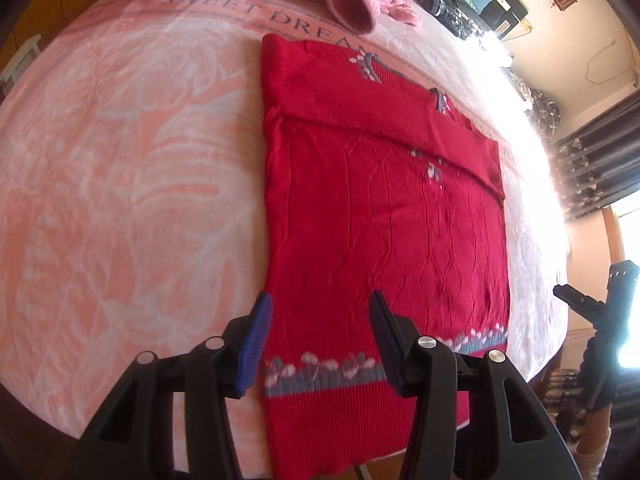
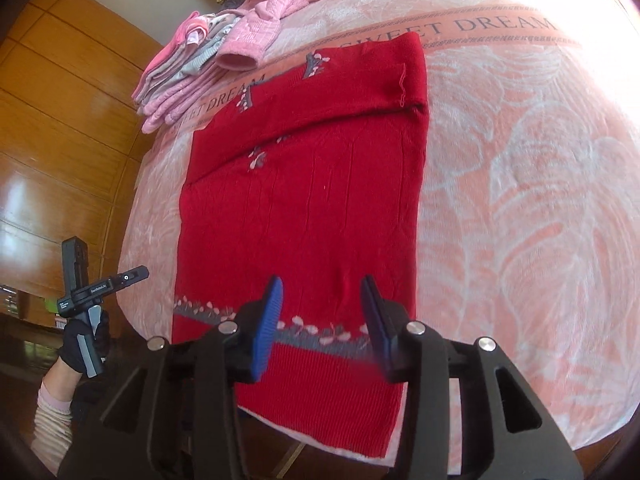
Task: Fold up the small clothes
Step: 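Move both tools down to the sweater's floral hem band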
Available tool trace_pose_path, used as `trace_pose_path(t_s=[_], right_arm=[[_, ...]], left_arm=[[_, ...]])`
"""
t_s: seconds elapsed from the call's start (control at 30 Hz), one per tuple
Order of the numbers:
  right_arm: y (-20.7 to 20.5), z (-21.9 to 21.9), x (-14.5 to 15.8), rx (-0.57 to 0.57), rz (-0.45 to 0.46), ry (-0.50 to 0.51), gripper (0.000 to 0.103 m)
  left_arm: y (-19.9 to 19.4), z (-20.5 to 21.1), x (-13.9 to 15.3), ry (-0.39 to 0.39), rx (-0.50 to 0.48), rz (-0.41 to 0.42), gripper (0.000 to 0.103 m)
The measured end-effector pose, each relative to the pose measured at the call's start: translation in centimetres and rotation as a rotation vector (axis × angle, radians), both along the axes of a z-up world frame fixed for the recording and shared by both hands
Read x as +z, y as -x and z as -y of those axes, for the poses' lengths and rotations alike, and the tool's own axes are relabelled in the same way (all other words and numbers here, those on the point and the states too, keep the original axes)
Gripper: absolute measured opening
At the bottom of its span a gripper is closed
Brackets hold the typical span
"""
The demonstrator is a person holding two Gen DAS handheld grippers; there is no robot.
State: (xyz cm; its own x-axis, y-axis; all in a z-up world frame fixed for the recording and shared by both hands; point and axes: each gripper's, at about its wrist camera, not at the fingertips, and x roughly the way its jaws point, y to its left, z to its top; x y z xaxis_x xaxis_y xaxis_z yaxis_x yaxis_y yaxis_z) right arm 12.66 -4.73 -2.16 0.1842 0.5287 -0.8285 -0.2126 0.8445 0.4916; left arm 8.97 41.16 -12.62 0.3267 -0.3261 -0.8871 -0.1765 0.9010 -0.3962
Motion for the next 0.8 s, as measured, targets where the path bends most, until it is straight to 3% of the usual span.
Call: trace_pose_path(t_s=[0.23, 0.37, 0.43, 0.67, 0.8], right_arm=[[6.8, -0.6, -1.5, 0.061, -0.015, 0.115, 0.046], [9.2, -0.1, -3.0, 0.047, -0.072, 0.079, 0.047], [10.0, -0.1, -3.4, 0.060, -0.056, 0.118, 0.047], [10.6, 2.2, -4.7, 0.002, -0.065, 0.118, 0.051], [10.2, 2.9, -6.0, -0.019, -0.096, 0.124, 0.051]], left_arm=[[5.9, 0.9, -2.7, 0.024, -0.025, -0.063, 0.051], [7.9, 1.6, -3.8, 0.084, -0.036, -0.079, 0.051], [8.6, 1.7, -4.5, 0.093, -0.030, -0.099, 0.051], [9.3, 2.5, -6.3, 0.055, -0.052, -0.133, 0.051], [9.1, 2.7, -7.1, 0.079, -0.051, -0.148, 0.051]])
